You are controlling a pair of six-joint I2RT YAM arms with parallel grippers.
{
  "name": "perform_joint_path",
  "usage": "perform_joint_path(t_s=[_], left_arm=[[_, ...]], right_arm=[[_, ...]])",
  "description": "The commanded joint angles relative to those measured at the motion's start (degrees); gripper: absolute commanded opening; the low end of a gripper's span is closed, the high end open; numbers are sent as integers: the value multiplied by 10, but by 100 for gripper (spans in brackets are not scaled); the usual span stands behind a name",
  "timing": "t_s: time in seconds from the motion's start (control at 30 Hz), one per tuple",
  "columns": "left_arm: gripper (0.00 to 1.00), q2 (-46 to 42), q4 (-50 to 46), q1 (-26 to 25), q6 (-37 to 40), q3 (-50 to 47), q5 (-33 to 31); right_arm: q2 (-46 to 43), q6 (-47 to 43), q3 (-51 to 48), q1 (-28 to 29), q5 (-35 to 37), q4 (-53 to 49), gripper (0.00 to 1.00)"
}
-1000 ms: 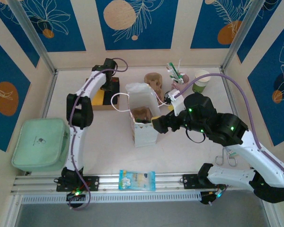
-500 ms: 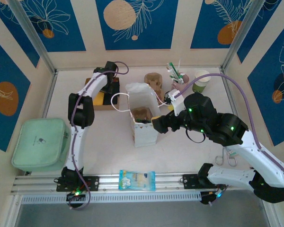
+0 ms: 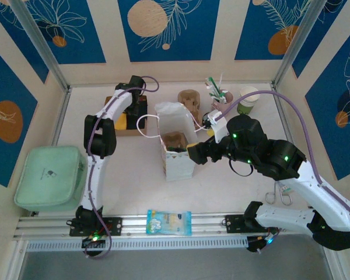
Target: Pack the takeout coffee
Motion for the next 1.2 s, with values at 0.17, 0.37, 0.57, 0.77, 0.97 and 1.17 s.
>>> perform_joint_path(t_s=[0.17,0.37,0.57,0.77,0.97,1.17], left_arm=[[0,-29,-3,5,4,-6,6],[0,-98,14,15,-16,-25,72],[0,-170,24,18,-29,-31,121],[0,-226,23,18,-34,-31,144],[0,-292,54,15,-35,-56,213],[0,-367,117,4,-23,-105,295]], right_arm=[[-15,5,3,4,8,1,92],[-13,4,5,4,11,-4,94],[-1,3,23,1,24,-17,99],[17,1,43,-7,25,-33,99],[18,4,53,-9,27,-32,99],[23,-3,72,-10,19,-34,99]])
